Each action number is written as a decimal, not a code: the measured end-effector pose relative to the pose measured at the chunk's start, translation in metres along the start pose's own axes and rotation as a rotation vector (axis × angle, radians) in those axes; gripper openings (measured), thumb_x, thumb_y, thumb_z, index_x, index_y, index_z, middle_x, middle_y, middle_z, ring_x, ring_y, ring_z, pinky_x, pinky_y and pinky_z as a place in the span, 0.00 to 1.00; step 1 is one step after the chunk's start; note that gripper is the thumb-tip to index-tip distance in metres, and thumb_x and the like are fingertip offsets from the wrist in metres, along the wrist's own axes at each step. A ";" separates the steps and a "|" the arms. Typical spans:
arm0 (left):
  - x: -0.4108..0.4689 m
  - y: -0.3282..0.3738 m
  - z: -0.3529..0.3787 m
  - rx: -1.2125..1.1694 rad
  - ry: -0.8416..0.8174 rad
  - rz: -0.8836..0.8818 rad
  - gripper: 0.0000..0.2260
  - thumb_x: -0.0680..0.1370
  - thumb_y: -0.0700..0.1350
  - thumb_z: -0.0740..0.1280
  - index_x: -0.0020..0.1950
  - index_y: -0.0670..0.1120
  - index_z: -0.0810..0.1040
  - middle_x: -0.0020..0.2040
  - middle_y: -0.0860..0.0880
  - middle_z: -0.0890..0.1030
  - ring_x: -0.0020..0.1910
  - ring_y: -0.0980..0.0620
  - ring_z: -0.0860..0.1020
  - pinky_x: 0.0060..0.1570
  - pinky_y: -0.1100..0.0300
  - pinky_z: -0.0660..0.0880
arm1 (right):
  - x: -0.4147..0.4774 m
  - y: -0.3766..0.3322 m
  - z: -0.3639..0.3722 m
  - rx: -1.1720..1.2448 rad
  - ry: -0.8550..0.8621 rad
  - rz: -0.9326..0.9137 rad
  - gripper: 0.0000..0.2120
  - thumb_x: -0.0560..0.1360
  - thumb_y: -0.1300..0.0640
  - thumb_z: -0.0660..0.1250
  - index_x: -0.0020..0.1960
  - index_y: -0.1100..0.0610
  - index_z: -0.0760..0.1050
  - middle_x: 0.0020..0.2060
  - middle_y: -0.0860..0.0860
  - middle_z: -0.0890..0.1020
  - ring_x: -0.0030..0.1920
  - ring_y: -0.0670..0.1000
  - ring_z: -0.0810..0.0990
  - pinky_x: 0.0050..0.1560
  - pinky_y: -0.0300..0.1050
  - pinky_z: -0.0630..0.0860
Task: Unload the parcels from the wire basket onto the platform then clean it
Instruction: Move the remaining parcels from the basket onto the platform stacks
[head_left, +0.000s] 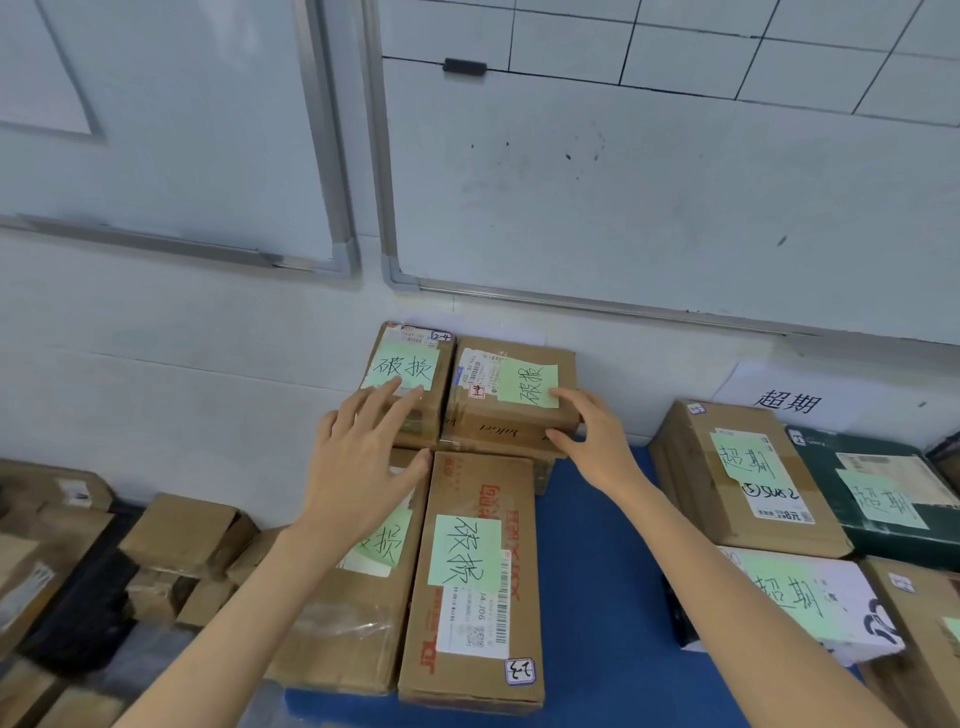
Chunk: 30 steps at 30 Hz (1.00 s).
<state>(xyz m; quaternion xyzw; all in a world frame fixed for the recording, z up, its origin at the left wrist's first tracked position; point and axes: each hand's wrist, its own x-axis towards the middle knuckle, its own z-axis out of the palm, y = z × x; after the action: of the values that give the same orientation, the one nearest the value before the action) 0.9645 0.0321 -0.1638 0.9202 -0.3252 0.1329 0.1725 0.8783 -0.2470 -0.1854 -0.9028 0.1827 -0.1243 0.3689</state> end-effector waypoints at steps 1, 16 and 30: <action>0.001 -0.002 0.000 0.016 -0.007 0.012 0.30 0.74 0.62 0.55 0.74 0.54 0.69 0.74 0.50 0.70 0.71 0.44 0.68 0.65 0.45 0.66 | 0.000 -0.001 0.000 -0.012 -0.002 0.002 0.25 0.77 0.62 0.70 0.71 0.50 0.70 0.71 0.53 0.68 0.69 0.53 0.68 0.62 0.38 0.67; 0.037 0.059 -0.002 0.007 -0.021 0.251 0.29 0.74 0.62 0.56 0.73 0.52 0.70 0.72 0.48 0.72 0.71 0.44 0.68 0.66 0.45 0.66 | -0.048 -0.027 -0.067 -0.356 0.064 0.032 0.28 0.81 0.43 0.61 0.78 0.46 0.58 0.79 0.49 0.53 0.79 0.51 0.52 0.74 0.55 0.61; -0.017 0.309 0.002 -0.234 -0.013 0.684 0.28 0.72 0.59 0.59 0.69 0.48 0.74 0.68 0.45 0.76 0.64 0.41 0.73 0.60 0.46 0.70 | -0.273 0.050 -0.245 -0.637 0.285 0.318 0.31 0.81 0.41 0.60 0.80 0.48 0.55 0.80 0.52 0.53 0.80 0.54 0.48 0.76 0.54 0.56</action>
<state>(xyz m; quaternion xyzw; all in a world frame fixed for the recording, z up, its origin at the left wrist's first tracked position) 0.7527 -0.1849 -0.0998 0.7329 -0.6285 0.1391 0.2201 0.5319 -0.3171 -0.0748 -0.9062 0.3997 -0.1268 0.0554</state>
